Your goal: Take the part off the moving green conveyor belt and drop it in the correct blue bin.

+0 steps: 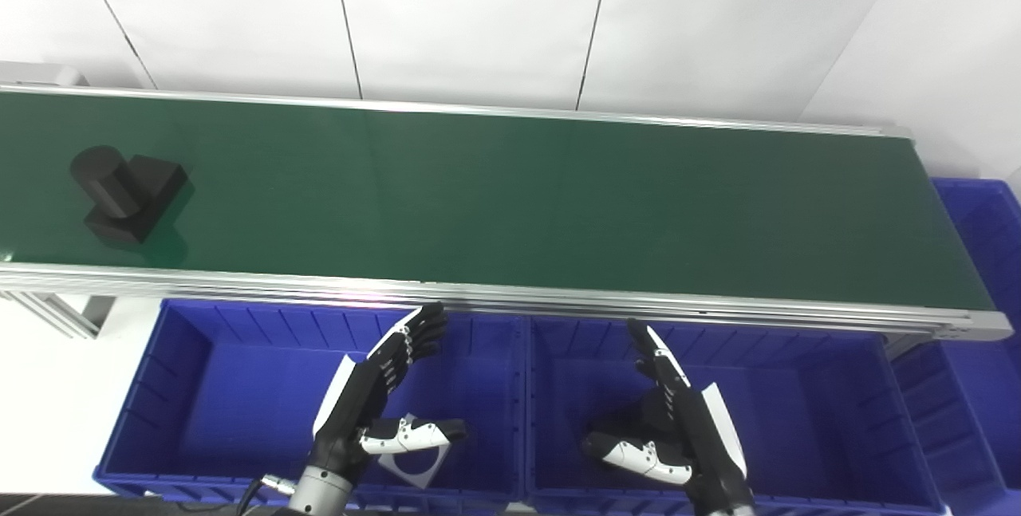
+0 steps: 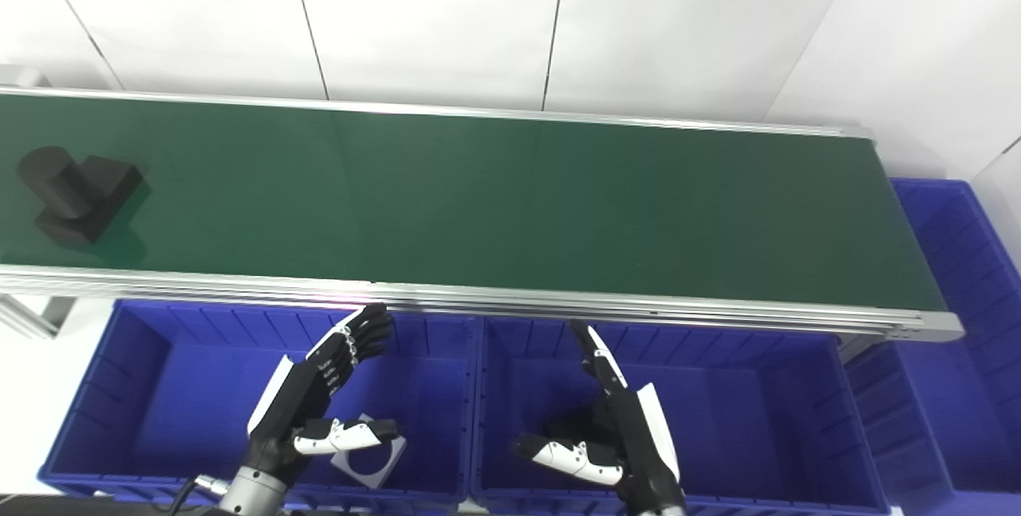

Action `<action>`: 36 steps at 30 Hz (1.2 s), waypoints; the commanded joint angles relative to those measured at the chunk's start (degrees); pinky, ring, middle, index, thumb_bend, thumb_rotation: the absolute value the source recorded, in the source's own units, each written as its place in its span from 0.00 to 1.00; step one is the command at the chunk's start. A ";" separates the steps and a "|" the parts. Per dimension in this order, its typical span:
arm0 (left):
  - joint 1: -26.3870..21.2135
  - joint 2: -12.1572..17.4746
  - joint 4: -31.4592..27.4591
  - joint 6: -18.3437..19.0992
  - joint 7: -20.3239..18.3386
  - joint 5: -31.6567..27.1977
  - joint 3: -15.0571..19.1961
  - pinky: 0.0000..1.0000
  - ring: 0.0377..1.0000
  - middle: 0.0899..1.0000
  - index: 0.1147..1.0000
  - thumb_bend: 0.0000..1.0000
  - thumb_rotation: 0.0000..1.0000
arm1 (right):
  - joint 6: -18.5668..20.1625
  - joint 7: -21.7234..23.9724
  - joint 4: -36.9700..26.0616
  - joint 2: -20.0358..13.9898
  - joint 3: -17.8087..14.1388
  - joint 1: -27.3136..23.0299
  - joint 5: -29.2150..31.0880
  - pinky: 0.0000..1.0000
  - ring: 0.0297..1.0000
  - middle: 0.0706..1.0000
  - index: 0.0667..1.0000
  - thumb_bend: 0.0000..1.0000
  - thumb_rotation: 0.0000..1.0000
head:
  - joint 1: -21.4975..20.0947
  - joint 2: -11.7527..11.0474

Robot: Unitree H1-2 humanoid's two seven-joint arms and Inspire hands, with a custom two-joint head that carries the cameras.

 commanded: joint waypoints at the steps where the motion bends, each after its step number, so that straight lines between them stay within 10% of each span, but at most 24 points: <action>1: -0.69 -0.35 -1.00 -2.40 0.41 0.02 -0.21 0.85 0.86 0.86 0.86 0.85 0.30 | -2.76 -0.17 -0.62 0.03 -0.26 -0.36 0.56 0.93 0.96 0.95 0.94 0.93 0.48 | 0.07 -0.09; 36: -1.09 -1.77 -0.77 -2.34 1.71 1.26 -0.96 0.87 0.87 0.87 0.86 0.85 0.24 | -7.69 -1.37 2.70 -0.64 -1.32 -1.66 1.16 0.92 0.95 0.94 0.94 0.93 0.48 | 0.48 -0.85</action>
